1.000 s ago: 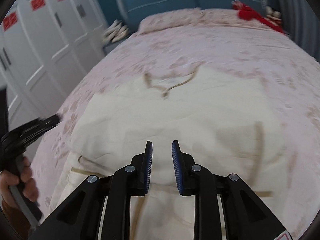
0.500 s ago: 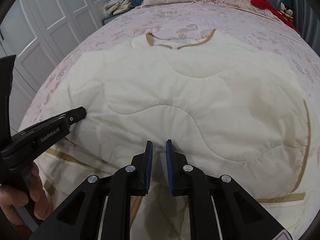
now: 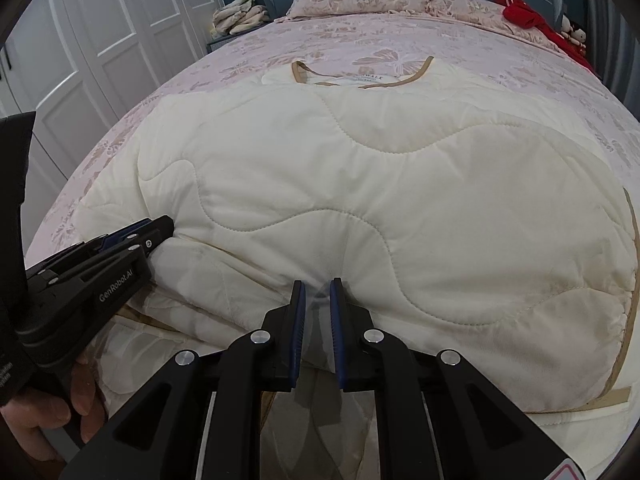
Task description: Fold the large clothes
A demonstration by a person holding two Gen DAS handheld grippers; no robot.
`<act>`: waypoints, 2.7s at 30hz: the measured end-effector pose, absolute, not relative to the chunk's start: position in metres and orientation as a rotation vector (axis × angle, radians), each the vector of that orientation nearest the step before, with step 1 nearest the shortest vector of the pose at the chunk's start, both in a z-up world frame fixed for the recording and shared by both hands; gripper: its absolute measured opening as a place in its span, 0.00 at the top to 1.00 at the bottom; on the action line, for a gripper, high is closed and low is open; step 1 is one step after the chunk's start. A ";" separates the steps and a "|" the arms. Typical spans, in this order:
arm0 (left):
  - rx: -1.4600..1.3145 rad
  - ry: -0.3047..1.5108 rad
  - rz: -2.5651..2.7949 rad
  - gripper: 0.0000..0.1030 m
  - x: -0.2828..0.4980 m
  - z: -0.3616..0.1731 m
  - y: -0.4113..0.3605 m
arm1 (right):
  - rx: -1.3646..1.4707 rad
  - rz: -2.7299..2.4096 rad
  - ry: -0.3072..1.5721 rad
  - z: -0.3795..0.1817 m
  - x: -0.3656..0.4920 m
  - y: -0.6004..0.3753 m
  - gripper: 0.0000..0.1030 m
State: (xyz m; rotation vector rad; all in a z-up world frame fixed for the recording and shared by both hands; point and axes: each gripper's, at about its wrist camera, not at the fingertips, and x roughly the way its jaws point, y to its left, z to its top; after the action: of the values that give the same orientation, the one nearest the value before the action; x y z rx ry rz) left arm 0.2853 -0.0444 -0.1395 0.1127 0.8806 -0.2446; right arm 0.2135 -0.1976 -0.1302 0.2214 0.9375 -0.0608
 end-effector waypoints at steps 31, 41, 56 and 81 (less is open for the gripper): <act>-0.107 0.843 -0.317 0.52 0.415 -0.043 -0.035 | 0.366 0.086 0.802 -0.044 0.306 -0.242 0.54; -0.135 0.995 -0.201 0.52 0.491 -0.123 -0.028 | 0.393 0.084 0.941 -0.095 0.458 -0.226 0.54; -0.092 0.831 -0.213 0.52 0.469 -0.140 -0.031 | 0.338 0.093 0.865 -0.118 0.466 -0.227 0.98; -0.094 0.968 -0.667 0.16 0.459 -0.070 -0.196 | 0.782 -0.300 0.729 -0.133 0.326 -0.462 0.80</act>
State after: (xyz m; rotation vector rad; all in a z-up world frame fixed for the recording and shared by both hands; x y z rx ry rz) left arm 0.4587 -0.1962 -0.0705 -0.0940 0.9683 -0.6670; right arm 0.3263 -0.4618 -0.1329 0.7822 0.7290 -0.3001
